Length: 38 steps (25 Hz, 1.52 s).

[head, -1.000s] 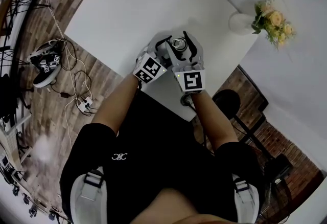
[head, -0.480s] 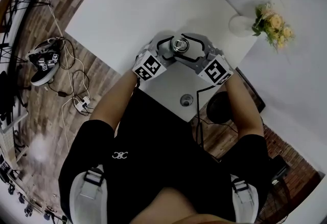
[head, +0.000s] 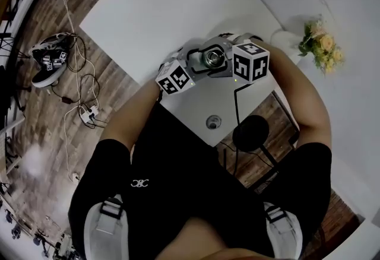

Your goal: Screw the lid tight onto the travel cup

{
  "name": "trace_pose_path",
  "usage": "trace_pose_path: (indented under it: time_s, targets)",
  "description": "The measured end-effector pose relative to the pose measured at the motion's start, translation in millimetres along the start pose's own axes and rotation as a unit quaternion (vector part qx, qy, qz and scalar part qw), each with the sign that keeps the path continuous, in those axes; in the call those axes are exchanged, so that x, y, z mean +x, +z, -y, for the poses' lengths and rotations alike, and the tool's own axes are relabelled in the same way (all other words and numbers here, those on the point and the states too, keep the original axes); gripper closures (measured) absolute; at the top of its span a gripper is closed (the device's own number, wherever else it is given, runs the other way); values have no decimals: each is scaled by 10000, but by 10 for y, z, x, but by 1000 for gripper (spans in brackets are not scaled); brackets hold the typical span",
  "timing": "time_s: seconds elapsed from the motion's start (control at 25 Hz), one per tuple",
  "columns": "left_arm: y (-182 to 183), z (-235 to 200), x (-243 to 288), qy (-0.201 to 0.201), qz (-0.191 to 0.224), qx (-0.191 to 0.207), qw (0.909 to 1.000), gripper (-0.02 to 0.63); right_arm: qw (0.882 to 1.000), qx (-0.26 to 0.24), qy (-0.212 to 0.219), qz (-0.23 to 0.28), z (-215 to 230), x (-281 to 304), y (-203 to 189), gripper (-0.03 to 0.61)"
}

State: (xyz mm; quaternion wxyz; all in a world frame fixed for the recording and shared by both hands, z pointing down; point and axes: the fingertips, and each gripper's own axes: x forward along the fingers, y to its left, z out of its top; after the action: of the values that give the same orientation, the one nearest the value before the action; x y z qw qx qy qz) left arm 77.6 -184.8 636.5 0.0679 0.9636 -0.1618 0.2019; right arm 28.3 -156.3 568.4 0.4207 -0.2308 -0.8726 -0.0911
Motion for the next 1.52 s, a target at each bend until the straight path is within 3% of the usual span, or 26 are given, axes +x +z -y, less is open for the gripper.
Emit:
trace_pose_path:
  time_s: [0.16, 0.2, 0.28, 0.44, 0.6, 0.8, 0.92, 1.12, 1.4, 1.52]
  targets:
    - [24, 2, -30, 56, 30, -19, 10000, 225, 9970, -302, 698, -153, -79, 92, 43, 284]
    - [20, 3, -33, 79, 23, -42, 10000, 225, 9959, -336, 825, -142, -106, 96, 48, 321]
    - [11, -1, -29, 122, 30, -67, 9999, 225, 9954, -361, 881, -43, -120, 90, 50, 322]
    - [-5, -4, -31, 164, 65, -44, 9998, 225, 9975, -178, 556, 403, -79, 86, 90, 322]
    - [-1, -15, -41, 213, 35, -30, 9998, 225, 9899, 499, -190, 1311, 58, 7, 185, 322]
    - [-8, -11, -31, 258, 35, -40, 9997, 225, 9504, 1259, -1535, 2396, 272, -170, 287, 323]
    - [12, -16, -13, 331, 78, -40, 9994, 225, 9130, 1657, -2391, 2860, 381, -280, 268, 322]
    - [36, -28, -78, 395, 93, -56, 9992, 225, 8511, 2037, -3719, 3095, 509, -437, 305, 324]
    - [22, -12, -70, 385, 46, -32, 9992, 227, 7947, 2496, -4682, 2948, 532, -542, 222, 321]
    - [16, -12, -61, 371, 27, -8, 9993, 229, 7787, 2542, -4875, 3022, 550, -547, 175, 321]
